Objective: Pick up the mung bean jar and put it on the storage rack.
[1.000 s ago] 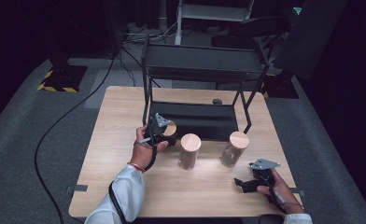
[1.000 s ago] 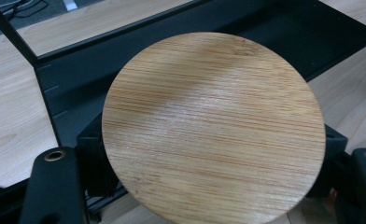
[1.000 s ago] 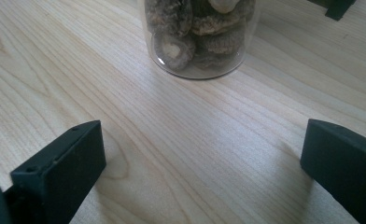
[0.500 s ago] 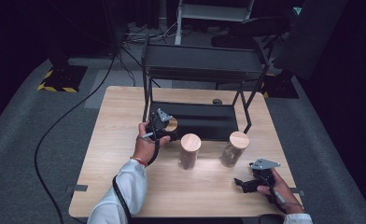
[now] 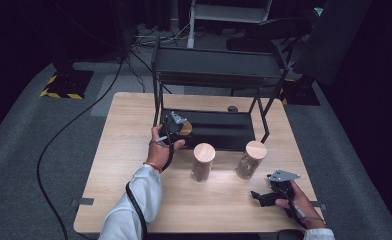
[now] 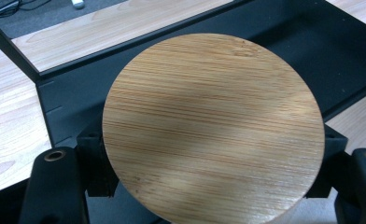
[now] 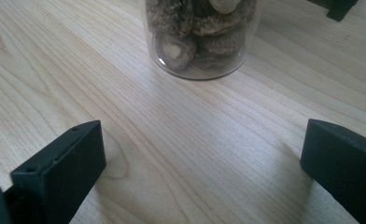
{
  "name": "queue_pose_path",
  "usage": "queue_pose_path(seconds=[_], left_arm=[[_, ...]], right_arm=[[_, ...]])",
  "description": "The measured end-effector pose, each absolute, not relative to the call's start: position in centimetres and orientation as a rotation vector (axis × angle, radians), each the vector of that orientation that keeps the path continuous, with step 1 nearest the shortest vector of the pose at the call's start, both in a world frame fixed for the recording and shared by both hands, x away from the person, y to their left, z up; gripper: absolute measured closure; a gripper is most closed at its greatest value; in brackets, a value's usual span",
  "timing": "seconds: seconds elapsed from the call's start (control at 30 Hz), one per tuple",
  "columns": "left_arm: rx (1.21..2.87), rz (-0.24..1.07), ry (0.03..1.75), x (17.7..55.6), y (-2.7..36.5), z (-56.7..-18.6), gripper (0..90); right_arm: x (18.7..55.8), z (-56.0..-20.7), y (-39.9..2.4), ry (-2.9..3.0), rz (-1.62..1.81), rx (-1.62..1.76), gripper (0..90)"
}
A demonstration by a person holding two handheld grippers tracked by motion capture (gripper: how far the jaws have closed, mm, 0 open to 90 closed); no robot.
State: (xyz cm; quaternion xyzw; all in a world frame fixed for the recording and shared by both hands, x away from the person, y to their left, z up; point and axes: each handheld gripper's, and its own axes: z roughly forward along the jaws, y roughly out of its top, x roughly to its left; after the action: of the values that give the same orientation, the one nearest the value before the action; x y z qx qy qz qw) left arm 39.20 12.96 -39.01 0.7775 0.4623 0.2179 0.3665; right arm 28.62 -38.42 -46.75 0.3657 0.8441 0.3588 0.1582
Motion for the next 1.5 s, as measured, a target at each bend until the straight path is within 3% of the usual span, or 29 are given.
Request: queue_pose_path(seconds=[1.5], left_arm=[[2.037,0.570,1.264,42.3,11.5,-40.6,24.6]], right_arm=[[28.7,-46.8,-38.5,2.419,1.029,1.039,0.0]])
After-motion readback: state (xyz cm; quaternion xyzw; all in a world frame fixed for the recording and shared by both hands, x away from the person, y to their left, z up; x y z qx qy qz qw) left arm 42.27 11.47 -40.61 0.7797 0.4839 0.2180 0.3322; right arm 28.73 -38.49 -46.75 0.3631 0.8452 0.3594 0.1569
